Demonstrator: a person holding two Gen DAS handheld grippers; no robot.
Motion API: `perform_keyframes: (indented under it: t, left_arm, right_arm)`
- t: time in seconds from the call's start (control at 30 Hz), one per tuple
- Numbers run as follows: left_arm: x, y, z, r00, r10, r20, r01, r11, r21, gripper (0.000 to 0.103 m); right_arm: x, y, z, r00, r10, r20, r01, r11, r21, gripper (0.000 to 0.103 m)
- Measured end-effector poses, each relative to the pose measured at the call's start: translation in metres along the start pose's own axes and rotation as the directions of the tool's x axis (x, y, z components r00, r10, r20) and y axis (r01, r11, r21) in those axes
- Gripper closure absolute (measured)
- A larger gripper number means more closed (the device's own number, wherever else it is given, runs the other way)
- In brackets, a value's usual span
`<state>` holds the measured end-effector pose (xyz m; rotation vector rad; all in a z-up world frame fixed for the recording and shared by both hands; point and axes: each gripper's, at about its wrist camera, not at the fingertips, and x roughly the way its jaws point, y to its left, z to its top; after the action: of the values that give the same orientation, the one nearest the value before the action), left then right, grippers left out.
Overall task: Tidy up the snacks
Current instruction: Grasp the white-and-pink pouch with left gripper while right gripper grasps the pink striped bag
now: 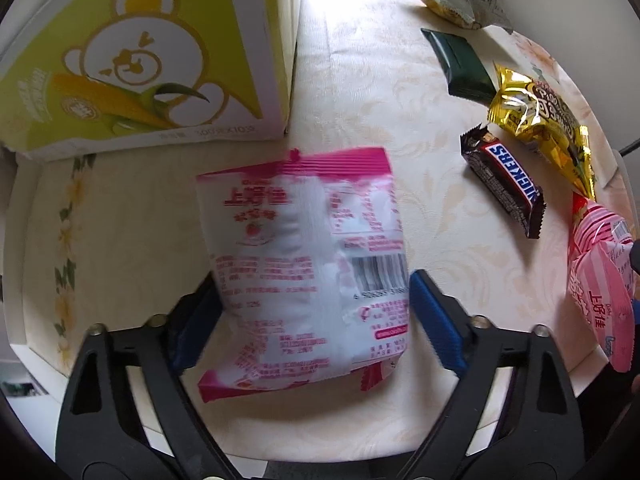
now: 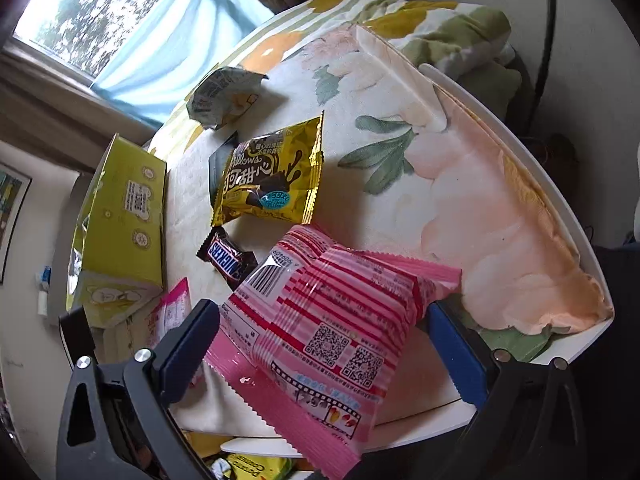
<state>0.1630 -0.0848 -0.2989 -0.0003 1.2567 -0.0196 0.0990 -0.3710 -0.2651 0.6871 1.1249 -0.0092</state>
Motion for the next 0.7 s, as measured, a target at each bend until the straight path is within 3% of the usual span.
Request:
perform_keyframes:
  t: [0.03,0.17,0.47,0.6,0.7]
  left_arm:
    - [-0.001,0.001,0.001,1.0,0.001,0.001,-0.001,1.0,0.001,0.029]
    - [-0.003,0.0,0.005,1.0,-0.005,0.003,0.005,1.0,0.015,0.038]
    - [-0.003,0.001,0.007,1.0,-0.017,-0.009,0.017,1.0,0.026,0.039]
    - [-0.003,0.002,0.006,1.0,-0.019,-0.011,0.02,0.999,0.027,0.039]
    - [-0.003,0.003,0.006,1.0,-0.02,-0.012,0.02,0.999,0.029,0.039]
  right_arm:
    - [-0.001,-0.002,-0.001,1.0,0.001,0.002,-0.001,1.0,0.022,0.001]
    - [-0.002,-0.006,-0.004,1.0,0.006,-0.01,-0.005,0.996,0.088,0.001]
    - [0.005,-0.004,0.006,0.999,0.006,-0.034,-0.001,0.988,0.155,0.0]
    - [0.01,0.002,0.008,0.998,-0.053,-0.035,0.057,0.987,0.148,0.0]
    - [0.022,0.011,0.005,0.988,-0.128,-0.09,0.135,0.989,0.068,0.0]
